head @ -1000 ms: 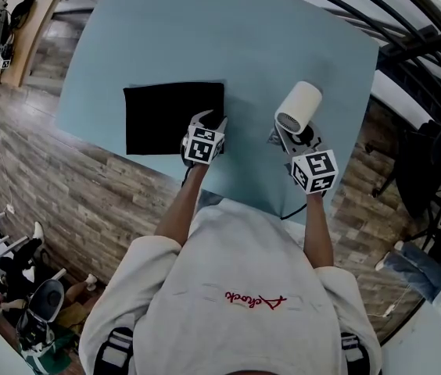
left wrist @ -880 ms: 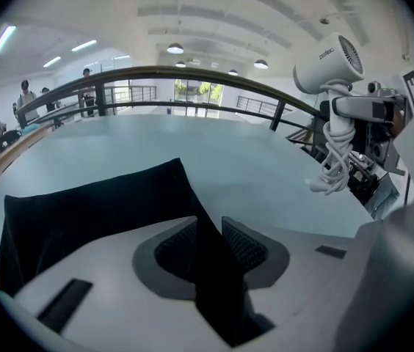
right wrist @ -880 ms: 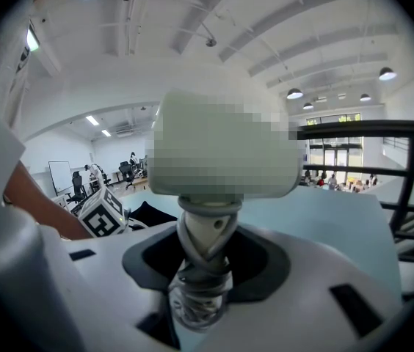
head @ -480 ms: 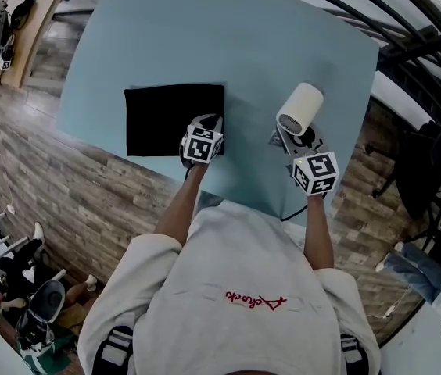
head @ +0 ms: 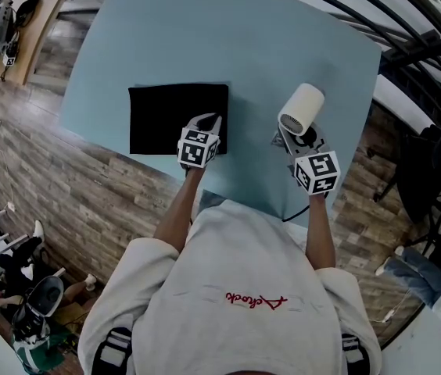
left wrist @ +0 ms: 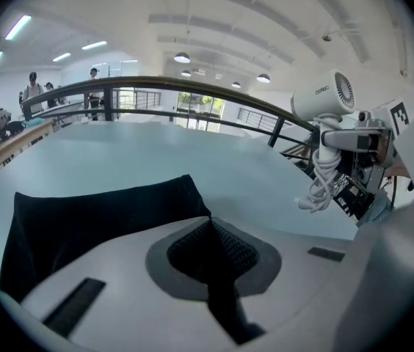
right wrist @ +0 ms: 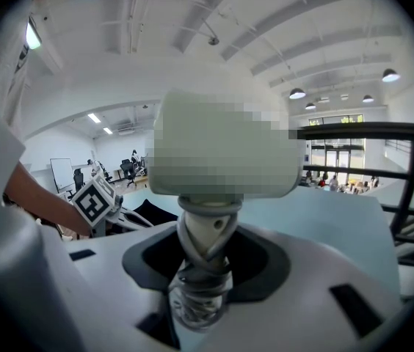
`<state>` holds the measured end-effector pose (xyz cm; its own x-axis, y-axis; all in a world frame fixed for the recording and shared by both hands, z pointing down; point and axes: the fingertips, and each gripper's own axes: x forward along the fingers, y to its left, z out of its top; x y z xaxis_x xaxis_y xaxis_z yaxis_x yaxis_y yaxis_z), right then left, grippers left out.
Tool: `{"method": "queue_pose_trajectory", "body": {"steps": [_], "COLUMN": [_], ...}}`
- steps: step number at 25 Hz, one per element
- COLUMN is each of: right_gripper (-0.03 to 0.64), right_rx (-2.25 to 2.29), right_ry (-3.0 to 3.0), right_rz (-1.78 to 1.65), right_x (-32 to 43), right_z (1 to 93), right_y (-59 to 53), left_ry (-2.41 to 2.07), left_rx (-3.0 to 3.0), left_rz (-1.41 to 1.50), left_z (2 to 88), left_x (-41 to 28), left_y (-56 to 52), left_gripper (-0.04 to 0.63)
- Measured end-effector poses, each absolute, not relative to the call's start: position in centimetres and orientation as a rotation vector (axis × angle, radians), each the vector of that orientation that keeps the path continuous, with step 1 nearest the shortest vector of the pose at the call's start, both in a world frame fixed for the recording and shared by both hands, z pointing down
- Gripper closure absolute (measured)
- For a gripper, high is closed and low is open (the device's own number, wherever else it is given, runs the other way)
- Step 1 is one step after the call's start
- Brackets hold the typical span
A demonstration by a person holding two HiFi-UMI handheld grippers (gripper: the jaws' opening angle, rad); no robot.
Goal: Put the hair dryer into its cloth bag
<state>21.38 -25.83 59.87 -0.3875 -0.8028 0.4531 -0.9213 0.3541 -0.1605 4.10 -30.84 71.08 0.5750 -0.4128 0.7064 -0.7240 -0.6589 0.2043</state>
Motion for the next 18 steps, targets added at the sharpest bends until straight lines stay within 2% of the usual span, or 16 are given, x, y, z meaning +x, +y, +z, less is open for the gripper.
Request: {"method": "queue_pose_trajectory", "body": {"steps": [18], "right_gripper": [0.448], "right_rx": [1.44], "right_ry": [-2.355], "right_rz": [0.559], "right_x": [18.8], "right_z": [60.4], "right_y": [-26.1], "left_ry": [-0.99], "left_rx": [2.356], "left_rz": [0.645], "left_z": [64.6], "left_x": [1.1], "left_y": [-29.9], "left_gripper": [0.583]}}
